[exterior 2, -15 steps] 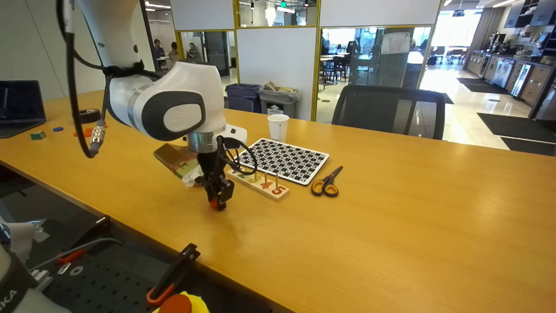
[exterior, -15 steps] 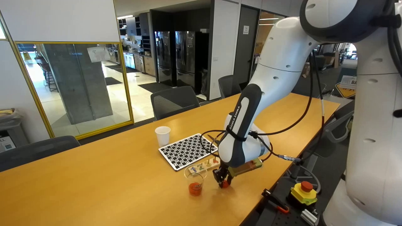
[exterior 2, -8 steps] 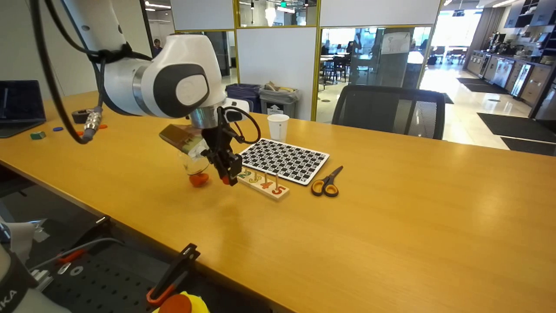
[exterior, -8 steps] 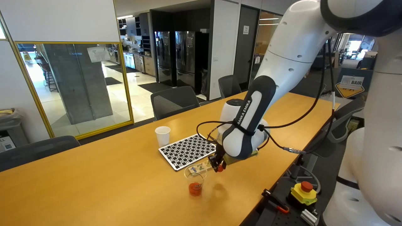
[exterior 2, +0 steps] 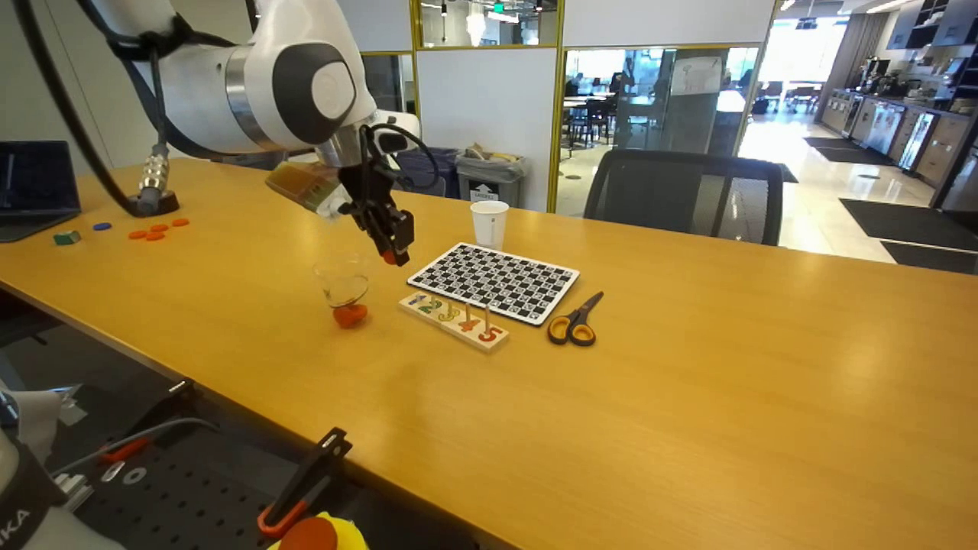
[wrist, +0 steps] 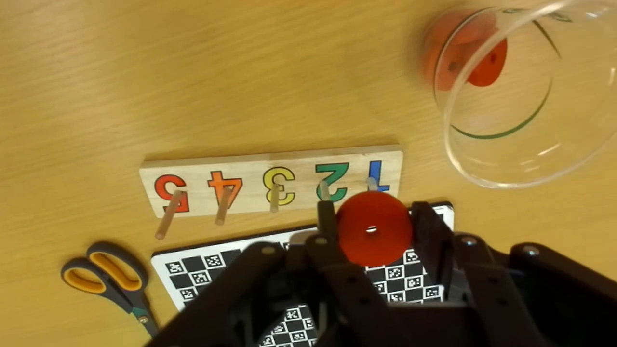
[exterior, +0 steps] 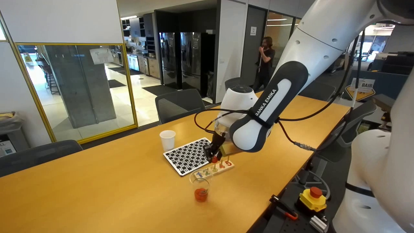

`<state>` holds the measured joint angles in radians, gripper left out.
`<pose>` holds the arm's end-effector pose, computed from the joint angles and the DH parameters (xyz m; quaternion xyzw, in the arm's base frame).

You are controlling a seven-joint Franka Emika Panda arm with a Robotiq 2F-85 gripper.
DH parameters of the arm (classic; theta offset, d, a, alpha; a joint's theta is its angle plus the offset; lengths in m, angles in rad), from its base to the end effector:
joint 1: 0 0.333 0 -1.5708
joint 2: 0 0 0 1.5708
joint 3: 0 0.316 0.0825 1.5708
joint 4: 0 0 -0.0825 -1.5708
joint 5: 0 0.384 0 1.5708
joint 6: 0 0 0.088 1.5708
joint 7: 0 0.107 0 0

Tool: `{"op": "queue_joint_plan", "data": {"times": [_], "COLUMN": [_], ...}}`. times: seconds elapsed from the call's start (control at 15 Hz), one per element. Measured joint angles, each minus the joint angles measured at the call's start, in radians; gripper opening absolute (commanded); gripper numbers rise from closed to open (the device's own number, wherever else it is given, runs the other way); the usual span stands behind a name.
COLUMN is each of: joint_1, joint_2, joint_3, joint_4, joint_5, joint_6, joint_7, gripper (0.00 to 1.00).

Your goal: Place the yellow rings inside the white cup, put the orange rings in the clear cup

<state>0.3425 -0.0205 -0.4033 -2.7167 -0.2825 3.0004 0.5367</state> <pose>0.4297 -0.0054 0.2621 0.9750 -0.1598 0.1542 0.0003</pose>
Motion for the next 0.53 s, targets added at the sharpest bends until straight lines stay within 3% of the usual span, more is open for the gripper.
{"op": "queue_joint_plan", "data": {"times": [0.13, 0.33, 0.53], "joint_1": [0.022, -0.033, -0.053], "joint_2": [-0.041, -0.094, -0.126], "joint_3": [0.020, 0.182, 0.283], "joint_4": [-0.006, -0.018, -0.016], "joint_5": [0.039, 0.246, 0.427], "joint_6": [-0.054, -0.148, -0.234], "joint_7": [-0.020, -0.168, -0.319], "gripper": [0.22, 0.22, 0.22]}}
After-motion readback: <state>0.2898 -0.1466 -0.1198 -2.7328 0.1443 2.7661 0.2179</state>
